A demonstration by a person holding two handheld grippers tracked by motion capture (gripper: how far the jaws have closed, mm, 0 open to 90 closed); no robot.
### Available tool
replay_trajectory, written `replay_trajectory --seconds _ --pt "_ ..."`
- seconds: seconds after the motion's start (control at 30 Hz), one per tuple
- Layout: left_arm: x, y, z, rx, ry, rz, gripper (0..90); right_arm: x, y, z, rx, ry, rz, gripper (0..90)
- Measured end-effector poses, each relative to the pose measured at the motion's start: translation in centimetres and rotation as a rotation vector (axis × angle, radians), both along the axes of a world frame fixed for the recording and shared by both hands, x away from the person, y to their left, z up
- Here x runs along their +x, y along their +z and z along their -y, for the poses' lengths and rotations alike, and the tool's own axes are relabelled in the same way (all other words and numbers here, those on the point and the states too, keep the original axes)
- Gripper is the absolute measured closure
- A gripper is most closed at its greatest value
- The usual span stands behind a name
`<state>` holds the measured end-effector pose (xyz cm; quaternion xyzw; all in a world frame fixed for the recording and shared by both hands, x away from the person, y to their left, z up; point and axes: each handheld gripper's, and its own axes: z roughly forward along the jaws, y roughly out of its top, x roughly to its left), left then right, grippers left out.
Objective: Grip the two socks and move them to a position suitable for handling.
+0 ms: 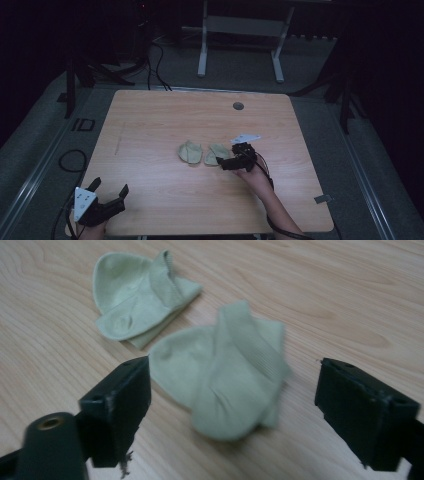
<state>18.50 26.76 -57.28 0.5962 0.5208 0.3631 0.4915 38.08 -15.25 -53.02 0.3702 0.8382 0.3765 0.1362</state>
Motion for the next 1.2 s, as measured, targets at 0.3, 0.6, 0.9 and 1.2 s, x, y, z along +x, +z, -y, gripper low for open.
replay_trajectory --seconds 0.3,0.6,0.9,1.2 --pt "-0.1 0.0 -0.1 -0.007 -0.008 -0.001 4.3 0.9 -1.2 -3.2 -0.098 0.027 0.027 32.1" --pt "-0.1 0.0 -0.2 -0.01 -0.009 -0.002 4.3 0.6 -2.9 -4.0 -0.149 0.01 0.049 62.3" --pt "-0.3 0.0 -0.1 -0.011 -0.018 -0.004 4.3 0.7 -2.9 -3.8 -0.13 -0.035 0.043 81.2" --pt "-0.2 -0.1 0.2 0.004 -0.029 -0.015 4.4 0.3 -1.9 -3.8 -0.129 -0.048 0.066 83.8"
